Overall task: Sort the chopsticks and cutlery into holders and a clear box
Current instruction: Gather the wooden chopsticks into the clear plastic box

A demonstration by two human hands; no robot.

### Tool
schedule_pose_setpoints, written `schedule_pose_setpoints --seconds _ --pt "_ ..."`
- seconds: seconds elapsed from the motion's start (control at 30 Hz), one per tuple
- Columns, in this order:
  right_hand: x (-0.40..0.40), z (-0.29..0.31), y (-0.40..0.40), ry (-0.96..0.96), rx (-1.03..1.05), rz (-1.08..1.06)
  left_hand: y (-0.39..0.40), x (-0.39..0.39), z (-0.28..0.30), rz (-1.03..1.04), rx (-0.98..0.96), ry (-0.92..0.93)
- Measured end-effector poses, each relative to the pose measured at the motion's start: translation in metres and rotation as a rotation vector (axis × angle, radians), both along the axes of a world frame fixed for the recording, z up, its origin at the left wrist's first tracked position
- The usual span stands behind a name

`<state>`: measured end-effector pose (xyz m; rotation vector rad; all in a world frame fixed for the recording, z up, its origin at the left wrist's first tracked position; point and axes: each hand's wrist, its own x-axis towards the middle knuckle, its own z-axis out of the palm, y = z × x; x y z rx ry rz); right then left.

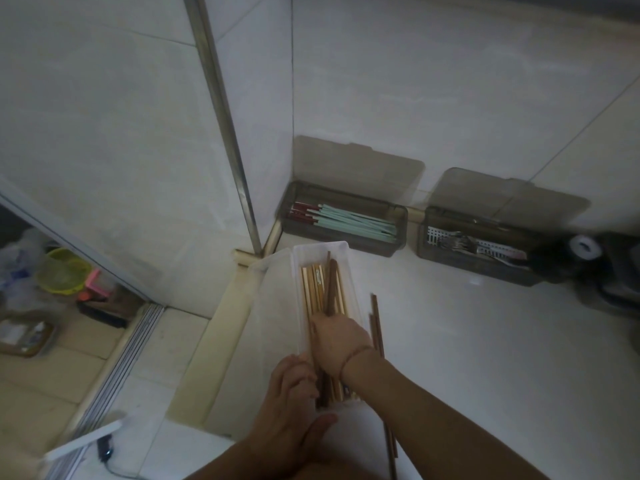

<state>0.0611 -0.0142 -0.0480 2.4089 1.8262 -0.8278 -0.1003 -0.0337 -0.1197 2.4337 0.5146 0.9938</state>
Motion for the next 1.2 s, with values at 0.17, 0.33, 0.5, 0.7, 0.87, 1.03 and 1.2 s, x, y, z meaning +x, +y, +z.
schedule_pose_setpoints --seconds 0.17,0.33,0.5,0.7,0.87,1.03,1.2 --pt "0.001 0.008 0.002 0.034 0.072 -0.041 0.0 -0.001 -0.001 -0.011 -0.008 -0.012" --pt "0.021 0.023 -0.016 -0.013 0.615 -0.182 0.0 -0.001 0.002 -0.014 0.01 0.006" --pt "0.061 0.006 -0.046 0.018 0.437 -0.528 -0.001 -0.002 0.001 -0.009 -0.029 0.021" --pt "0.059 -0.019 -0.078 -0.101 0.02 -0.537 -0.001 -0.001 0.0 -0.007 -0.043 0.026" --pt "0.057 -0.019 -0.07 -0.197 -0.04 -0.535 -0.001 0.001 0.001 -0.003 -0.004 0.015" --pt "0.064 -0.02 -0.065 -0.127 -0.113 -0.625 0.0 0.0 0.0 0.005 -0.037 0.012" --pt "0.074 -0.019 -0.064 -0.031 -0.069 -0.719 -0.001 -0.002 0.0 0.006 -0.054 0.028"
